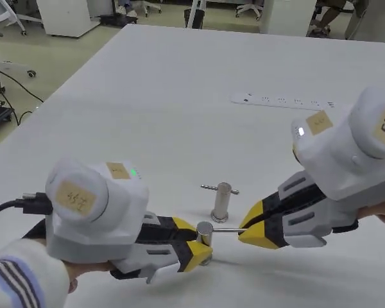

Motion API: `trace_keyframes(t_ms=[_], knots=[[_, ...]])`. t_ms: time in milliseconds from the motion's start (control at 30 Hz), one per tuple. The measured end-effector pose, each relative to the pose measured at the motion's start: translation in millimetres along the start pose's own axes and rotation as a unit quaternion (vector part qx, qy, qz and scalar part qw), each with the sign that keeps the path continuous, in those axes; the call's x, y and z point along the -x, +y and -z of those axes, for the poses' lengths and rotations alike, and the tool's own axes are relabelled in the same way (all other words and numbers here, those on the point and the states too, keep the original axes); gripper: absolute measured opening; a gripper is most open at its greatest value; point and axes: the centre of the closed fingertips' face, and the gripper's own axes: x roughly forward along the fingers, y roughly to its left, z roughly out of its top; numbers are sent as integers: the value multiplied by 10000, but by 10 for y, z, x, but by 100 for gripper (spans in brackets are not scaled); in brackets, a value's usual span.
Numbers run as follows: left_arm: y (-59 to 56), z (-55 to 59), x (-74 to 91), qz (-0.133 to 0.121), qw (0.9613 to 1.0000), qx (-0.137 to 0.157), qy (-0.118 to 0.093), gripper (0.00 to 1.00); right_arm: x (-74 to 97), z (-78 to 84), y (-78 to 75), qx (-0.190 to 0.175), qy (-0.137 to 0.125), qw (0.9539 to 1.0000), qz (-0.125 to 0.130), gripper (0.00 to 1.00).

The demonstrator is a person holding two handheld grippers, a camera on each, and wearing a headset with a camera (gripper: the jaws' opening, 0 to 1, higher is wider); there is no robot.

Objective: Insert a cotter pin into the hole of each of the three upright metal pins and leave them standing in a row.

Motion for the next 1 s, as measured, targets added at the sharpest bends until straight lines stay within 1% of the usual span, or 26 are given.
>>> trace_keyframes(t_ms=[267,367,467,633,700,767,833,867,1000], knots=[[-4,4,-13,26,10000,37,-4,12,32,54,-2,-154,39,9999,-17,4],[-3,3,-11,24,10000,47,-5,12,34,88,-10,-128,122,9998,1,4],[-2,6,-10,24,10000,82,-6,12,28,64,2,-154,55,9999,-20,4],[0,10,-9,36,9999,93,-14,12,38,53,-4,-151,41,9999,25,4],[-1,18,-11,49,10000,64,-19,12,46,45,-9,-180,19,9998,47,4],[-1,40,-17,67,10000,-16,-19,12,42,37,4,-216,-7,9998,17,4],[1,88,-25,79,9999,-99,82,11,36,38,11,-204,-2,9998,14,4],[0,116,-30,79,9997,-211,127,11,29,33,18,-220,-15,9998,4,4],[2,114,-29,98,9995,-259,116,11,7,24,19,-251,-37,9997,-16,4]])
